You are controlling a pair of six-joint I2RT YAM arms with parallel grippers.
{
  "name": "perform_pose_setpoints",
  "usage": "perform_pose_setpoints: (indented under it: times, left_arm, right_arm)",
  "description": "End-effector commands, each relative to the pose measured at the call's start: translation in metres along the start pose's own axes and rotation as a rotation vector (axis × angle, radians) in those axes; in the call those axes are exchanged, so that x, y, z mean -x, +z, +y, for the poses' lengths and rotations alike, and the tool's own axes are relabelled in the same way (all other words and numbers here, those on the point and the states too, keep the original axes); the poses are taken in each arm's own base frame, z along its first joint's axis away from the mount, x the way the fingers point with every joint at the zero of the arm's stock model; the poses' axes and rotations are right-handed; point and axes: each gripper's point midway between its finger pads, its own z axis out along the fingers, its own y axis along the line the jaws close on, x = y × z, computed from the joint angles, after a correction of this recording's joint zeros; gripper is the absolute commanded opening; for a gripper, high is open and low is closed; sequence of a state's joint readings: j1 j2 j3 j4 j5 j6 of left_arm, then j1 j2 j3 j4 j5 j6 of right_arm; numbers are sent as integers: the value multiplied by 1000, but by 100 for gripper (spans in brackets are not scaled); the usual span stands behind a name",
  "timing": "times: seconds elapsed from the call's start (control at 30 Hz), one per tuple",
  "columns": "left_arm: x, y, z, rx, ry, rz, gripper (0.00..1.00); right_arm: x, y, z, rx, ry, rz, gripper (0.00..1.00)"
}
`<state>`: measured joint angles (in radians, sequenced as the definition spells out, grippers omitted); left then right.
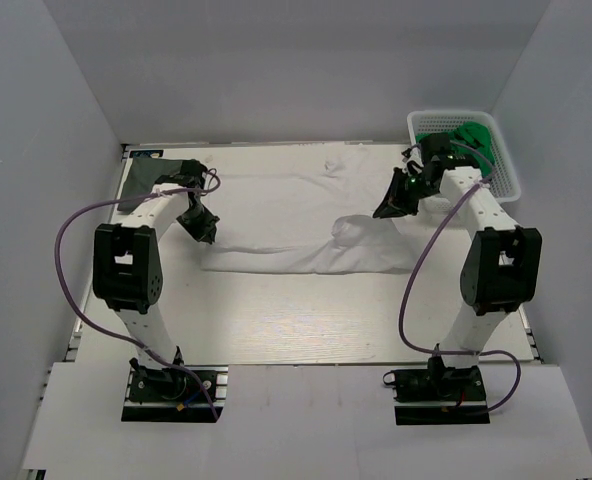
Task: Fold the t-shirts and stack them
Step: Fold the flattened tshirt in 1/3 of the way
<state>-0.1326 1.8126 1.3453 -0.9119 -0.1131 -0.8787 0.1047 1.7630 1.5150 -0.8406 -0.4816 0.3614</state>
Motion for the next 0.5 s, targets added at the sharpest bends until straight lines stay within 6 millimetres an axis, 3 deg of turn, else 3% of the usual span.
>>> perform_pose_setpoints:
  times: [0.0, 0.23, 0.47]
  left_arm:
    - [22, -9, -21, -72, -10, -35, 0]
    - [32, 7, -24, -54, -26, -26, 0]
    - [42, 23, -26, -33, -103, -24, 1]
  right_arm:
    - [14, 1, 7, 33, -54, -2, 0]
    - [47, 20, -9, -19, -43, -59, 0]
    - [79, 55, -27, -50, -12, -114, 0]
